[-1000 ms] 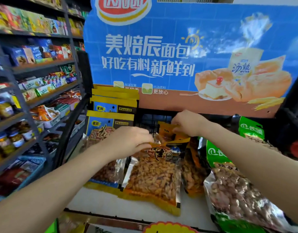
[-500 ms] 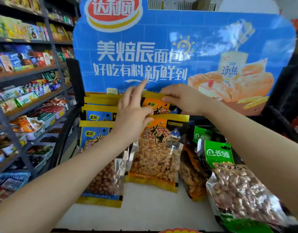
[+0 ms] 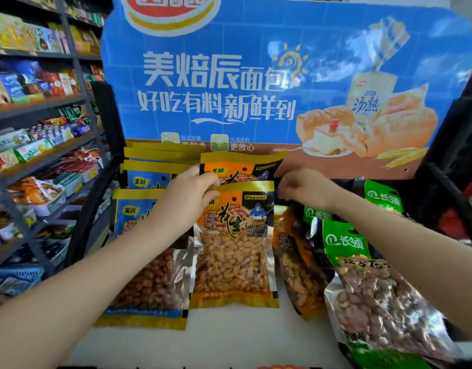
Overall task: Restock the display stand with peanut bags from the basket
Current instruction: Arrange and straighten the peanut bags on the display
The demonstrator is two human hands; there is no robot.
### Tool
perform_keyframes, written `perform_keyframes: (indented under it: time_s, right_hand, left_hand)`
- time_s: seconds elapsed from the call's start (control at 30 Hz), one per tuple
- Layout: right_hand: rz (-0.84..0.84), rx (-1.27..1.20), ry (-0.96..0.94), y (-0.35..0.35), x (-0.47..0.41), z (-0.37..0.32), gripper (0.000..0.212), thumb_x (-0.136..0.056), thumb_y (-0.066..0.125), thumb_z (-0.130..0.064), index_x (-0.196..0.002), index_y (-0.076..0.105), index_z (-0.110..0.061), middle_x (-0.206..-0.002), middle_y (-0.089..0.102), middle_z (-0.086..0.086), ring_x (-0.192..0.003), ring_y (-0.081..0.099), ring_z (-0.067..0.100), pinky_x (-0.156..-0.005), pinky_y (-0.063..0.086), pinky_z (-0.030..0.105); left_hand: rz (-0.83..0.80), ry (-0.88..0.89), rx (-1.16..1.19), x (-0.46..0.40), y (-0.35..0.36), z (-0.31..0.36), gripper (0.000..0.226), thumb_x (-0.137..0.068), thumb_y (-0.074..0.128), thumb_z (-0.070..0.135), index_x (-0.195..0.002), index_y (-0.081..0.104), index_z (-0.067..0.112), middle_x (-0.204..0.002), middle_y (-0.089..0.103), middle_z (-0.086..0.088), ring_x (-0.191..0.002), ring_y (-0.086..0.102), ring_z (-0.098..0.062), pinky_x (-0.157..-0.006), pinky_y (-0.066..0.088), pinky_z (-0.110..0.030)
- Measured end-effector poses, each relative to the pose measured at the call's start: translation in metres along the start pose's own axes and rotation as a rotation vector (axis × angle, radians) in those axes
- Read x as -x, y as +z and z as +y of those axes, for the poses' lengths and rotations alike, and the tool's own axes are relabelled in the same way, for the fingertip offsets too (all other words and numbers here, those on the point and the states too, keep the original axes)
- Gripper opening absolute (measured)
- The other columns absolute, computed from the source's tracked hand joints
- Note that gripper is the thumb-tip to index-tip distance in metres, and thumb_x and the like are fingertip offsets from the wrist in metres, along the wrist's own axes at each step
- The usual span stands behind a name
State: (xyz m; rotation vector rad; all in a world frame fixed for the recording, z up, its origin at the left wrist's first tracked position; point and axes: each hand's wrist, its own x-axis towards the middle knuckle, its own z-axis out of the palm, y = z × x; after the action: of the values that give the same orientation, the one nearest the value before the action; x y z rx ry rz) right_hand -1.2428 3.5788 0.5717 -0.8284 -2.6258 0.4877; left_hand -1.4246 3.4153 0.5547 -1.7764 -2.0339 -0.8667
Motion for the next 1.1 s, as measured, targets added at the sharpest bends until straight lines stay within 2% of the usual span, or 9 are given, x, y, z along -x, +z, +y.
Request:
perform_keyframes:
  time_s: [0.13,0.3,0.4,0.5,0.67,0.77,0.83,0.97,1.1]
  right_hand:
    - [-0.222,0.411,-0.065,0.016,0.002,-0.004,0.021,-0.089,0.055,-0.018,-0.104,0.064,-0.006,-0.111,0.067,0.012,-0.103,0.059,0.029,-0.075,0.04,0.029]
    - [-0.161,0.445,-0.078,0.01,0.008,-0.011,0.033,-0.086,0.056,-0.023,-0.054,0.05,-0.02,-0.074,0.056,0.012,-0.073,0.054,0.032,-0.069,0.048,0.039]
    - [-0.018,0.305,-0.156,-0.007,0.017,-0.009,0.027,-0.083,0.05,-0.025,-0.073,0.069,-0.008,-0.073,0.066,0.012,-0.068,0.055,0.032,-0.063,0.046,0.039]
    - [0.103,0.124,-0.231,-0.028,0.018,-0.016,0.017,-0.085,0.062,-0.012,-0.075,0.065,0.001,-0.069,0.062,0.015,-0.062,0.054,0.021,-0.061,0.042,0.031]
    - [0.209,0.146,-0.395,-0.058,0.0,-0.063,0.031,-0.085,0.059,-0.017,-0.061,0.039,-0.012,-0.054,0.036,0.001,-0.056,0.033,0.008,-0.057,0.028,0.029]
    - [0.038,0.346,-0.394,-0.049,-0.01,-0.089,0.039,-0.091,0.055,-0.019,-0.059,0.032,-0.028,-0.057,0.034,-0.01,-0.067,0.038,0.017,-0.066,0.036,0.034]
    - [0.037,0.433,-0.369,-0.044,-0.016,-0.097,0.024,-0.093,0.049,-0.02,-0.069,0.045,-0.024,-0.064,0.039,-0.006,-0.075,0.045,0.023,-0.069,0.041,0.038]
    - [0.249,0.49,-0.312,-0.033,-0.022,-0.091,0.016,-0.093,0.044,-0.016,-0.096,0.059,-0.012,-0.086,0.059,0.013,-0.088,0.059,0.034,-0.065,0.046,0.038]
    - [0.106,0.145,-0.522,-0.026,-0.012,-0.089,0.021,-0.092,0.052,-0.012,-0.102,0.068,-0.003,-0.095,0.072,0.011,-0.075,0.061,0.001,-0.07,0.044,0.017]
  left_hand:
    - [0.07,-0.013,-0.175,0.0,0.005,0.001,0.011,-0.075,0.074,0.018,-0.083,0.07,0.011,-0.113,0.06,-0.02,-0.103,0.053,-0.044,-0.084,0.038,-0.049]
    - [0.218,0.07,-0.082,0.013,-0.001,0.008,0.009,-0.075,0.071,0.026,-0.07,0.068,0.018,-0.147,0.032,-0.011,-0.131,0.022,-0.039,-0.1,0.022,-0.054]
    - [0.323,0.248,-0.026,0.02,-0.019,0.014,0.018,-0.082,0.059,0.032,-0.074,0.068,0.019,-0.132,0.041,-0.009,-0.122,0.032,-0.03,-0.101,0.025,-0.043]
    - [0.184,0.347,0.182,0.018,-0.042,0.028,0.023,-0.084,0.058,0.029,-0.083,0.07,0.009,-0.092,0.066,-0.001,-0.086,0.056,-0.009,-0.078,0.045,-0.021]
    - [0.025,0.065,0.269,0.013,-0.045,0.034,0.012,-0.083,0.066,0.025,-0.09,0.07,0.015,-0.089,0.069,0.003,-0.067,0.058,-0.011,-0.061,0.045,-0.018]
    - [-0.031,-0.01,0.24,0.012,-0.031,0.028,0.011,-0.083,0.065,0.021,-0.089,0.069,0.012,-0.114,0.058,-0.003,-0.101,0.05,-0.009,-0.085,0.036,-0.02]
    - [-0.127,-0.028,0.251,0.015,-0.028,0.028,0.011,-0.084,0.064,0.022,-0.09,0.069,0.015,-0.128,0.049,0.002,-0.12,0.043,-0.009,-0.095,0.03,-0.022]
    - [-0.169,-0.066,0.434,0.022,-0.037,0.025,0.013,-0.085,0.063,0.023,-0.087,0.07,0.013,-0.114,0.046,0.015,-0.106,0.039,0.015,-0.09,0.031,-0.011]
    - [-0.061,-0.12,0.2,0.02,-0.032,0.021,0.006,-0.084,0.065,0.025,-0.083,0.069,0.02,-0.143,0.036,0.0,-0.128,0.039,-0.019,-0.101,0.038,-0.039]
